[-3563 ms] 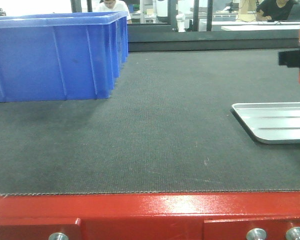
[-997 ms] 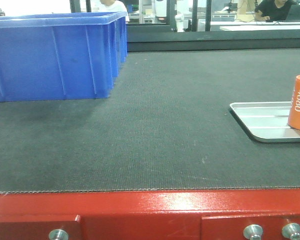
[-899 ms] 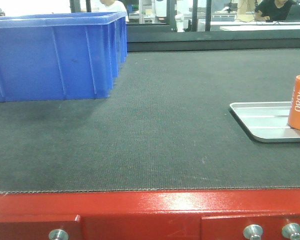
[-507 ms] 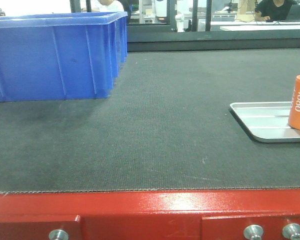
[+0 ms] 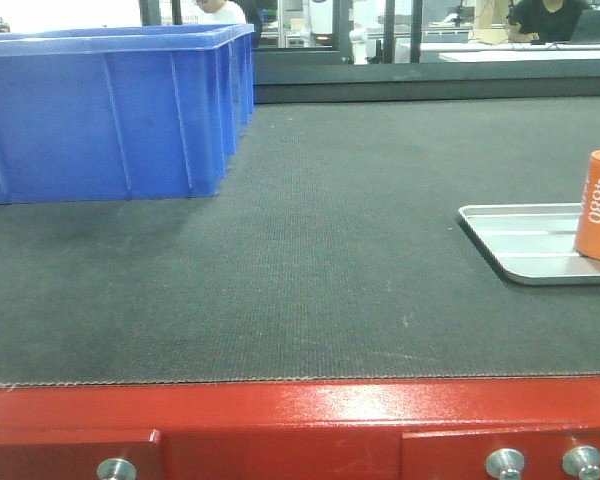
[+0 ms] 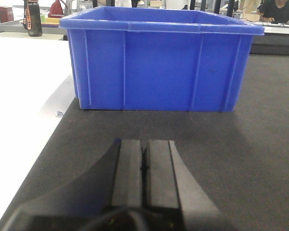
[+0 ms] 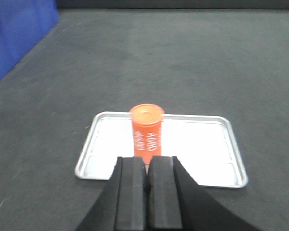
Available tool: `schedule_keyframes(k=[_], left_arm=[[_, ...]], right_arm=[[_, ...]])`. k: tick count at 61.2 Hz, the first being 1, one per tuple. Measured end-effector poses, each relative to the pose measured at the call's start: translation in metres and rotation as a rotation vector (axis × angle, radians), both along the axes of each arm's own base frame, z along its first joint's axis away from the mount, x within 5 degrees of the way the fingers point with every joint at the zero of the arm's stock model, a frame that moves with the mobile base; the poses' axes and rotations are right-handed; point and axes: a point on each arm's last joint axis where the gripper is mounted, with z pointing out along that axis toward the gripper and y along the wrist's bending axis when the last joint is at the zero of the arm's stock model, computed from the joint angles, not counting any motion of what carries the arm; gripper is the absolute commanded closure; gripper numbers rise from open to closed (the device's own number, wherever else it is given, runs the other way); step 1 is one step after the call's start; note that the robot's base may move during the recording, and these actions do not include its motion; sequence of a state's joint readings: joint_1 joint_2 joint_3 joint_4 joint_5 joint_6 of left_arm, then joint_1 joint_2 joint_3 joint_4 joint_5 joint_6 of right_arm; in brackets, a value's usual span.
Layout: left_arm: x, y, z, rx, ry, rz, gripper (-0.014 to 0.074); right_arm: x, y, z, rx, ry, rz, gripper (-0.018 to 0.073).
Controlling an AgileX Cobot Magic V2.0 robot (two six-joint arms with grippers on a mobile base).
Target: Grab orange capacitor from left shelf to right conveyor
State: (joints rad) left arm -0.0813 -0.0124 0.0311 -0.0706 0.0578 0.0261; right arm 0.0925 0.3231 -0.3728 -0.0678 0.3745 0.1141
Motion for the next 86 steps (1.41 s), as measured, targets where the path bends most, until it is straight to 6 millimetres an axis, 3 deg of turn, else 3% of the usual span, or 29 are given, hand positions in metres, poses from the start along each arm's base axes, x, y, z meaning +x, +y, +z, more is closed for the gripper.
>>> schedule_keyframes(k=[9,23,34,86], left_arm=[[0.000,0.000,0.000,0.000,0.000,0.000,0.0723],[0.000,0.000,0.000,0.000,0.000,0.000,0.0723],[0.000,0.000,0.000,0.000,0.000,0.000,0.0723],[0.000,0.000,0.000,0.000,0.000,0.000,0.0723]], right_arm=[[-0.007,0.000,-0.013,-0.010,-0.045,0.004,0.0510],[-0.025,-0.005,-0.061,0.015,-0.168,-0.082,0.0510],[-0.022,-0.006,-0.089,0.020,-0.169,-0.091,0.0510],[-0.021,-0.006,-0.087,0.025,-0.224,-0.097,0.0510]])
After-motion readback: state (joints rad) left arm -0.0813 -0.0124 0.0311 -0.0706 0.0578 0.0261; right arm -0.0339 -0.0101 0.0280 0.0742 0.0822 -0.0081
